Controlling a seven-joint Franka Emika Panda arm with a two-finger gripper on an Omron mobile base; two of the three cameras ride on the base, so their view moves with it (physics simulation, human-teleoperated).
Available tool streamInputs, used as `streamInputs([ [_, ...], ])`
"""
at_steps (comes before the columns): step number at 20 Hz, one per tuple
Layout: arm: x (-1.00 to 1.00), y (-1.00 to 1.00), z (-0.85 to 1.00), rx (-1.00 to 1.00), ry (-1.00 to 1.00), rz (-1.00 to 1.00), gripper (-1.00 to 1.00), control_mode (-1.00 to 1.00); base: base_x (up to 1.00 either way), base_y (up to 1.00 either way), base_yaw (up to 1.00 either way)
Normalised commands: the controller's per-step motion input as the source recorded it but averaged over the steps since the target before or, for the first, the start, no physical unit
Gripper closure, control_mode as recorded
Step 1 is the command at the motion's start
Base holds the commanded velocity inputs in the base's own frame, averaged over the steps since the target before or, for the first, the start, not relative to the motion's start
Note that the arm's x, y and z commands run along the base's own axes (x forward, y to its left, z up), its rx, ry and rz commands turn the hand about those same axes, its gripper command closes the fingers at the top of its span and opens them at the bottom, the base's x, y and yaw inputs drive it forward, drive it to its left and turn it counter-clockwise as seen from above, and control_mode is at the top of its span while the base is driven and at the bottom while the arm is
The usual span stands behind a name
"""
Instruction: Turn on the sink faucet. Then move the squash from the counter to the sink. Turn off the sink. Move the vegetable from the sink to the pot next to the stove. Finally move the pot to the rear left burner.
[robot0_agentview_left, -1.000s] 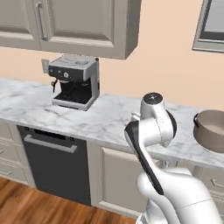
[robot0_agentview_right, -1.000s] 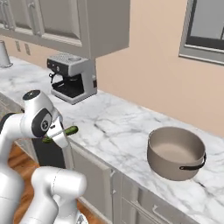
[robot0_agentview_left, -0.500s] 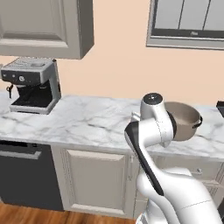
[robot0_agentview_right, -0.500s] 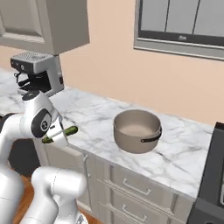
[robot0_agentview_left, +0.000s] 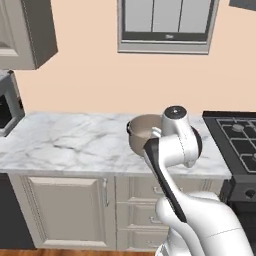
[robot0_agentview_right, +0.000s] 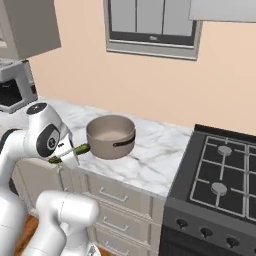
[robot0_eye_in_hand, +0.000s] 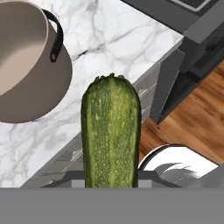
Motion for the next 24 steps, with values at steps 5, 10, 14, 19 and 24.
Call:
streamInputs([
  [5,0.00,0.00,0.00,0.00,0.00,0.00,1.00,1.00,-0.27,-0.73,-0.18],
  [10,0.00,0.00,0.00,0.00,0.00,0.00,1.00,1.00,0.08,-0.51,-0.17],
  [14,0.00,0.00,0.00,0.00,0.00,0.00,1.00,1.00,0.35,-0.21,-0.21],
  [19,0.00,0.00,0.00,0.00,0.00,0.00,1.00,1.00,0.37,-0.14,-0.25],
  [24,0.00,0.00,0.00,0.00,0.00,0.00,1.00,1.00,0.36,-0.06,-0.25],
])
